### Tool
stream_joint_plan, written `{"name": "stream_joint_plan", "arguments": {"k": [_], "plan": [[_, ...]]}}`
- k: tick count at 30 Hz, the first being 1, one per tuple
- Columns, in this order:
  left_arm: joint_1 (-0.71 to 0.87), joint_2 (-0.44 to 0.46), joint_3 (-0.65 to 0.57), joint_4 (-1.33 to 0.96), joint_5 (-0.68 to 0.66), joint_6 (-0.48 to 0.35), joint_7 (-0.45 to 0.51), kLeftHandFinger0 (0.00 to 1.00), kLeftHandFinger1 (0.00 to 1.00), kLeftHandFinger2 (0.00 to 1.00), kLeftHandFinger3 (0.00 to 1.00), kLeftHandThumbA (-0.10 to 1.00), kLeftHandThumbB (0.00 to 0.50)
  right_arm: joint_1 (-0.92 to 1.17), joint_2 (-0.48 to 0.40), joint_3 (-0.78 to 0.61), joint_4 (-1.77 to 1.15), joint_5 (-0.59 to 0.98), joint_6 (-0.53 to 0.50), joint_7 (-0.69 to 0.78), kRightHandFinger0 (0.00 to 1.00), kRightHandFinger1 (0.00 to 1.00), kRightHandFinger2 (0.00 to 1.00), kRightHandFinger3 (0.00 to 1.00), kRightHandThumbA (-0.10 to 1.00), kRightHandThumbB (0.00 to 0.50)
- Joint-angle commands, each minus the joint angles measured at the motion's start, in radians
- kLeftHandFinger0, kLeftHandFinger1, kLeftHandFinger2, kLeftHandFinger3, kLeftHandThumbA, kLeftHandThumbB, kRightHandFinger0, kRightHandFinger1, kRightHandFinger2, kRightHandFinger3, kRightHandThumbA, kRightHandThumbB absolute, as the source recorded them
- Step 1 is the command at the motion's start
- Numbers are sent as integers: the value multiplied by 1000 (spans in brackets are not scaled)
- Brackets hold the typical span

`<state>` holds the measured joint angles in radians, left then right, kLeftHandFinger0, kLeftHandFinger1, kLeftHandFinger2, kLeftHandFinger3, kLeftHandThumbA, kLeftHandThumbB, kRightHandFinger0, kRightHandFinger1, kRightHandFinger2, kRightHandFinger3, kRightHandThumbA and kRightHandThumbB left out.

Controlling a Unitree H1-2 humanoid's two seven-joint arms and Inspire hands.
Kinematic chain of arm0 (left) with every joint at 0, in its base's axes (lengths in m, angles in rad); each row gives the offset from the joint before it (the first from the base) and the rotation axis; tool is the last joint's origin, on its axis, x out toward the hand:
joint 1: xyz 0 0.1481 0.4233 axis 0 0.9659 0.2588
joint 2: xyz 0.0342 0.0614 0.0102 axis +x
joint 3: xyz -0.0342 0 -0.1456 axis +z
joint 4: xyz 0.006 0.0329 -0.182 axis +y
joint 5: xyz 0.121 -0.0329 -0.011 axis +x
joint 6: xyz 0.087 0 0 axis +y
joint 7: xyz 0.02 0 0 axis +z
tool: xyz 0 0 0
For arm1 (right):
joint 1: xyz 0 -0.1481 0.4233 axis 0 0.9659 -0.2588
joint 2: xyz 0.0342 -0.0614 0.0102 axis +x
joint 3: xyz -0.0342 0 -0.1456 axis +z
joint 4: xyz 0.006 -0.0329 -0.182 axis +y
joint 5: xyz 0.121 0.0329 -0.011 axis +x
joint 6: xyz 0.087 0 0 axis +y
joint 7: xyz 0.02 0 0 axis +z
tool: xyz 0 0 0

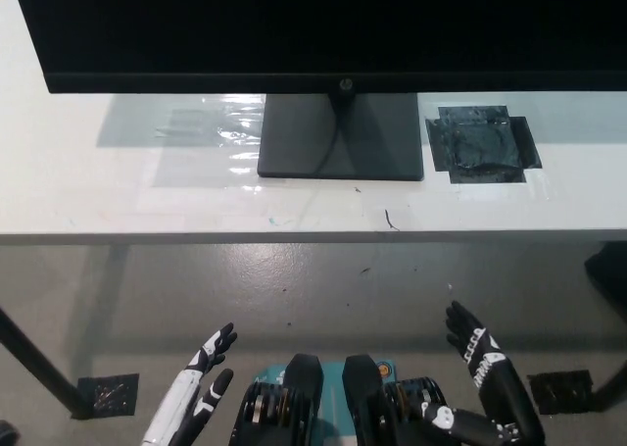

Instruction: The monitor is being placed at the center of the desk and the robot uses its right hand to grab on the right side of the monitor and tilt the angle of the montior sideways.

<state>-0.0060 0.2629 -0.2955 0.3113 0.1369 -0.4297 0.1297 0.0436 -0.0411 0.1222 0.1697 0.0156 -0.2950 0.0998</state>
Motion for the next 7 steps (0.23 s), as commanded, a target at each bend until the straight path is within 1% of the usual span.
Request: {"name": "stream_joint_plan", "arguments": {"k": [1,7], "plan": [[-10,40,-3,-50,-1,-40,11,1000,1000,1000,1000,1000,365,-67,-27,61,53,-209,-175,-255,1000,1000,1000,1000,1000,351],[-11,40,-1,-50,-3,-40,9,1000,1000,1000,1000,1000,364,-78,-51,109,65,-220,-175,-319,1000,1000,1000,1000,1000,352]]}}
